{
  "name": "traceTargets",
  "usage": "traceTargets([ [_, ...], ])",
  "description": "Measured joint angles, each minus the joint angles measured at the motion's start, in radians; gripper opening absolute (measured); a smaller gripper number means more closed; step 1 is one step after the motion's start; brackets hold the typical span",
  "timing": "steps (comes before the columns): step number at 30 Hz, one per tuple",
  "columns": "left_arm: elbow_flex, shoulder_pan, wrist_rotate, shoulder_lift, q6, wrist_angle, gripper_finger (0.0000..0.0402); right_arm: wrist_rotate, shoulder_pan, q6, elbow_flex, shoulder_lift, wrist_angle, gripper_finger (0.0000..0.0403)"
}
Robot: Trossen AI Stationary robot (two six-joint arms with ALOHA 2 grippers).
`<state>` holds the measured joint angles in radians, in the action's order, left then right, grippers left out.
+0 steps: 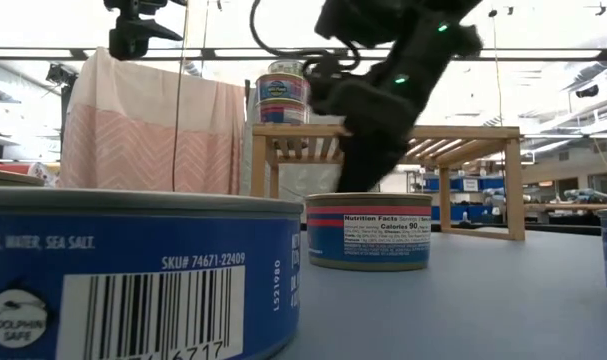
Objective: Stack canned seafood by type on shelf
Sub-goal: Stack the green tuna can on top of the other green tuna cans on the shelf
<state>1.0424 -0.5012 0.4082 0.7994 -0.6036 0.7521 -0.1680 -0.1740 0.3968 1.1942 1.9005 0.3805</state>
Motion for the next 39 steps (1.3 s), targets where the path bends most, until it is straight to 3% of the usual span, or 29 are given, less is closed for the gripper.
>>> traceTargets([
  [7,0.000,0.019,-0.026,0.008,-0.004,0.000,0.0229,0.098,0.028,-0.169,-0.002,0.074,-0.324,0.0003],
  [15,0.000,0.048,-0.032,0.068,0.015,0.000,0.0229,0.116,0.077,-0.168,-0.003,-0.023,-0.354,0.0011],
  [22,-0.019,0.133,-0.170,0.078,0.042,-0.012,0.0229,0.120,0.045,-0.161,-0.003,-0.030,-0.320,0.0004],
  [28,-0.220,0.245,-0.206,0.002,-0.154,-0.200,0.0229,0.095,0.033,-0.113,-0.027,0.024,-0.311,0.0002],
  [35,-0.492,0.369,-0.236,-0.025,-0.337,-0.638,0.0229,0.047,0.006,-0.058,-0.082,0.011,-0.321,0.0001],
  [39,-0.609,0.435,-0.322,-0.018,-0.409,-0.756,0.0229,0.036,-0.014,-0.056,-0.084,0.011,-0.307,0.0001],
])
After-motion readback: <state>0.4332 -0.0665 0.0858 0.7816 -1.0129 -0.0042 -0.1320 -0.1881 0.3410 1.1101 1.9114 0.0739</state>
